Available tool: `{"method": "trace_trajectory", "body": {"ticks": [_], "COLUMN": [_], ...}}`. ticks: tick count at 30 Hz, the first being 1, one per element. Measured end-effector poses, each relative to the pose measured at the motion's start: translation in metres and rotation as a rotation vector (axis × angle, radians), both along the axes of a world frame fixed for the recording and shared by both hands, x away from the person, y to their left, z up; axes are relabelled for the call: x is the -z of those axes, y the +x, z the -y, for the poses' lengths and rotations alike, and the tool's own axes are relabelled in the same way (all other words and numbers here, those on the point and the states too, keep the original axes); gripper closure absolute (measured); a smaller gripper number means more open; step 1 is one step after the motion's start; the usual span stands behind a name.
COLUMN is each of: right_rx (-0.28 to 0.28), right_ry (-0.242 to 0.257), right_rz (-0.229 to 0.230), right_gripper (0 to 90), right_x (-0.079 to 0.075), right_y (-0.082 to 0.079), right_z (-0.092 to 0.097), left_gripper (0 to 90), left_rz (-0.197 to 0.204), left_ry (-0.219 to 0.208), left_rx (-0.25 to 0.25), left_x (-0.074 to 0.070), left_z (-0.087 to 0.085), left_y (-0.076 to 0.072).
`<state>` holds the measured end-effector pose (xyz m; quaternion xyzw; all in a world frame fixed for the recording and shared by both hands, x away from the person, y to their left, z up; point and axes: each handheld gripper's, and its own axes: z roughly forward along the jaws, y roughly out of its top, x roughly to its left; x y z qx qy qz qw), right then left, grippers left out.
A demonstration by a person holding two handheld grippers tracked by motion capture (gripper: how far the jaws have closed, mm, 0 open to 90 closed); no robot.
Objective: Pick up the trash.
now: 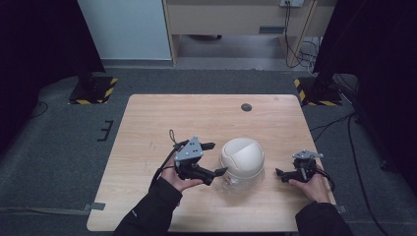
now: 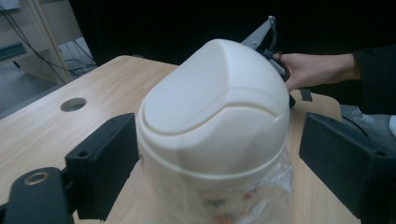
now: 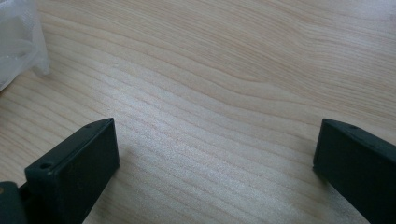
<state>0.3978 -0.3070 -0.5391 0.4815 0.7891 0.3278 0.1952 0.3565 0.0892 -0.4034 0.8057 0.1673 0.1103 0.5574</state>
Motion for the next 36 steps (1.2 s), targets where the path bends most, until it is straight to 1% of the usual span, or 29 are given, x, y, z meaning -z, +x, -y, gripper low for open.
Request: {"method": "trace_trajectory", "body": {"ticks": [1, 2, 3, 6, 9, 12, 14, 15, 16, 18, 23, 25, 30, 32, 34, 36], "right_rx": [0.000, 0.000, 0.000, 0.000, 0.000, 0.001, 0.001, 0.001, 0.001, 0.001, 0.001, 0.001, 0.001, 0.001, 0.002, 0.002], "right_ry": [0.000, 0.000, 0.000, 0.000, 0.000, 0.002, 0.002, 0.001, 0.001, 0.002, 0.001, 0.002, 0.001, 0.001, 0.001, 0.002], "right_rz": [0.000, 0.000, 0.000, 0.000, 0.000, 0.000, 0.000, 0.000, 0.000, 0.000, 0.000, 0.000, 0.000, 0.000, 0.000, 0.000], "right_gripper": [0.6, 0.6, 0.6, 0.6, 0.5, 0.6, 0.5, 0.5, 0.5, 0.5, 0.6, 0.6, 0.5, 0.6, 0.5, 0.5], "right_x": [0.000, 0.000, 0.000, 0.000, 0.000, 0.000, 0.000, 0.000, 0.000, 0.000, 0.000, 0.000, 0.000, 0.000, 0.000, 0.000], "right_y": [0.000, 0.000, 0.000, 0.000, 0.000, 0.000, 0.000, 0.000, 0.000, 0.000, 0.000, 0.000, 0.000, 0.000, 0.000, 0.000], "right_z": [0.000, 0.000, 0.000, 0.000, 0.000, 0.000, 0.000, 0.000, 0.000, 0.000, 0.000, 0.000, 0.000, 0.000, 0.000, 0.000], "left_gripper": [11.3, 11.3, 11.3, 11.3, 11.3, 10.5, 10.6, 10.7, 10.7, 9.2, 9.0, 9.1, 9.8, 11.6, 11.7, 12.2], "left_rz": [-0.001, -0.006, -0.006, -0.013, -0.019, -0.020, -0.032, -0.036, -0.034, -0.029, -0.045, -0.055, -0.119, -0.119, -0.107, -0.092], "left_ry": [0.004, 0.015, 0.015, 0.041, 0.056, 0.072, 0.082, 0.094, 0.105, 0.113, 0.104, 0.094, 0.030, 0.021, 0.022, 0.013], "left_rx": [0.007, 0.020, 0.020, 0.033, 0.044, 0.053, 0.063, 0.066, 0.067, 0.065, 0.060, 0.052, 0.033, 0.030, 0.023, 0.012], "left_x": [0.000, -0.001, -0.001, 0.001, 0.004, 0.007, 0.010, 0.011, 0.013, 0.014, 0.016, 0.017, 0.016, 0.015, 0.012, 0.009], "left_z": [0.004, 0.012, 0.012, 0.022, 0.032, 0.038, 0.042, 0.043, 0.045, 0.048, 0.050, 0.052, 0.052, 0.051, 0.050, 0.048], "left_y": [0.001, 0.002, 0.002, 0.005, 0.008, 0.009, 0.010, 0.010, 0.010, 0.011, 0.013, 0.014, 0.017, 0.017, 0.016, 0.016]}}
